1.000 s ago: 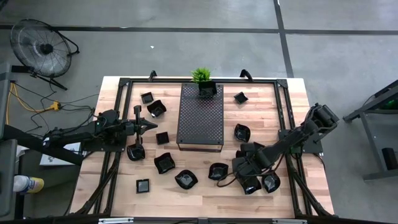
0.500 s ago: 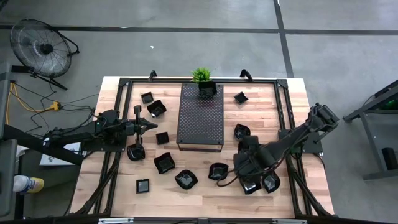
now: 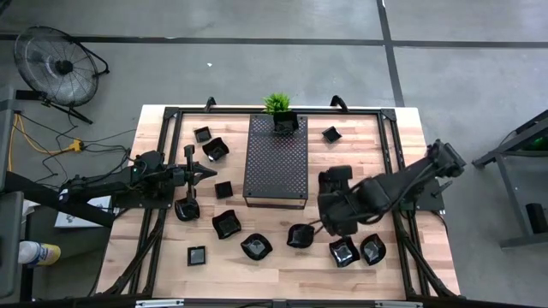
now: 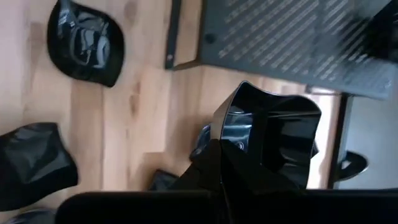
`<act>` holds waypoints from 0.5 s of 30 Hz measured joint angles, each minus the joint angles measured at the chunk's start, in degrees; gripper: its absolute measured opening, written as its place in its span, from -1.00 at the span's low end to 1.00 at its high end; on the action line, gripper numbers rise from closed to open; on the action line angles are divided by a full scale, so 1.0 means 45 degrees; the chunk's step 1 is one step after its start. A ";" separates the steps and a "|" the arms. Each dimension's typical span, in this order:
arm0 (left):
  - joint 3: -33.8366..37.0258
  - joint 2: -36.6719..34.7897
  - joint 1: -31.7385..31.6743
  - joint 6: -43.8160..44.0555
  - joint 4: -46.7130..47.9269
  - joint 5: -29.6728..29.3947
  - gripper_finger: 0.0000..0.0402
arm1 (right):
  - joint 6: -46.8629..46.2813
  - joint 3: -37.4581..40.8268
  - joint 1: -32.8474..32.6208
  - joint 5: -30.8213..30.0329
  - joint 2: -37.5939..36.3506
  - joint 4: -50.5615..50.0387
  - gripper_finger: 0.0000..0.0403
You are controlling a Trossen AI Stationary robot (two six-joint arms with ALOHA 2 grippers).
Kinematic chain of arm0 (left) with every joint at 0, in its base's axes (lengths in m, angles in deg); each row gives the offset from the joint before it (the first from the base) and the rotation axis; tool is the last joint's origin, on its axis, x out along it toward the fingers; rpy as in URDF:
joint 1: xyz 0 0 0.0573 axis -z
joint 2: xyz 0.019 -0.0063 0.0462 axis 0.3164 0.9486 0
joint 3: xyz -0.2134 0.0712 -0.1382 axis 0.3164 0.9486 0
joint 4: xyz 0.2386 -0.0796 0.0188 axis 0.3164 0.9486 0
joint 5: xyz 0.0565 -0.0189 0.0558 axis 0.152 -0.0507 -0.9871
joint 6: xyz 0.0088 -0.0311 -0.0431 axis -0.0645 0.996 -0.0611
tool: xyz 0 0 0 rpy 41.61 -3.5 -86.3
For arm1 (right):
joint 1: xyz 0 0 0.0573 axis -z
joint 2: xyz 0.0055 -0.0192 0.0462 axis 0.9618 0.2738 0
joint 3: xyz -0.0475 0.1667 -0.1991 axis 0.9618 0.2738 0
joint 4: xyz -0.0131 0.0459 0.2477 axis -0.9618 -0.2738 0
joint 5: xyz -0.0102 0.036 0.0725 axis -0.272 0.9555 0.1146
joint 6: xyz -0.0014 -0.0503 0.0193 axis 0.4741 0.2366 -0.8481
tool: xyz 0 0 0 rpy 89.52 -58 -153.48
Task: Pick & Place Mini shaped plates
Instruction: Stack the distorted square plate on top of the distorted square plate on the shelf
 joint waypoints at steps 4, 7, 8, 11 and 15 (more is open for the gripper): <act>0.0000 0.0001 0.0001 0.0000 -0.0001 0.0001 -0.99 | 0.1223 -0.0311 0.0764 -0.0416 0.0000 0.0084 -1.00; 0.0004 -0.0003 0.0000 0.0000 -0.0001 -0.0004 -0.99 | 0.2133 -0.0368 0.1405 -0.0451 0.0000 0.0417 -1.00; -0.0001 -0.0001 -0.0002 0.0002 0.0002 -0.0004 -0.99 | 0.2445 -0.0368 0.1601 -0.0446 0.0000 0.0569 -1.00; 0.0001 0.0001 0.0000 0.0000 0.0003 -0.0003 -0.99 | 0.3361 -0.0369 0.2195 -0.0407 0.0000 0.1013 -1.00; -0.0001 -0.0001 -0.0002 0.0002 -0.0001 -0.0001 -0.99 | 0.4482 -0.0373 0.2978 -0.0396 0.0000 0.1600 -1.00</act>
